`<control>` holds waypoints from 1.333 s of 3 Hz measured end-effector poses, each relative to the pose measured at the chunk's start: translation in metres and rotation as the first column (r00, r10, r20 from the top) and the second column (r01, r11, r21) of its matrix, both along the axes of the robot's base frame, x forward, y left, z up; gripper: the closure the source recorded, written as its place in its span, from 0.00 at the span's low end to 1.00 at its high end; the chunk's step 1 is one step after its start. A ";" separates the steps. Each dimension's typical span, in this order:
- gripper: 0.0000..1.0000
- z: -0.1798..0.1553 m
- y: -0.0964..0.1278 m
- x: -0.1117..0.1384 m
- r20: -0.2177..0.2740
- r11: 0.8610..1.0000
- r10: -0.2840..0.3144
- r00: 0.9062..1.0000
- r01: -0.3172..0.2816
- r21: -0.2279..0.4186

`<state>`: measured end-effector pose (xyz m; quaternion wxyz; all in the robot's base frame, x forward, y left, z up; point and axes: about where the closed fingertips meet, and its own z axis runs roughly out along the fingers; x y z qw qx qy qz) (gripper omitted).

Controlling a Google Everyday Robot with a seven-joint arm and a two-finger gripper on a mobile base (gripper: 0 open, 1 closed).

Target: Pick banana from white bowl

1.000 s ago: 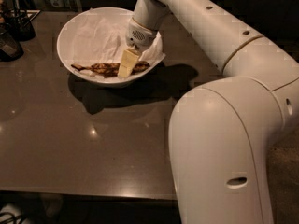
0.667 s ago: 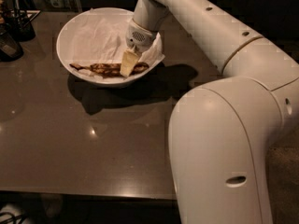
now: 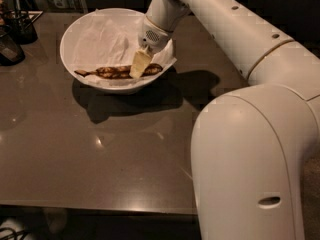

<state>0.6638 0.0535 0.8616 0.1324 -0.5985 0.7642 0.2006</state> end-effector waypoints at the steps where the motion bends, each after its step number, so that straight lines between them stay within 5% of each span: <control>1: 1.00 0.043 -0.017 -0.011 0.070 0.996 -0.017 0.997 0.011 0.084; 3: 1.00 0.056 -0.018 -0.026 0.083 0.994 -0.021 0.996 0.012 0.109; 4: 1.00 0.096 -0.018 -0.099 0.069 0.984 -0.055 0.996 0.042 0.173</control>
Offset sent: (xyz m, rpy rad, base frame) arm -0.0218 -0.0333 0.0716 0.1161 -0.1071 -0.0187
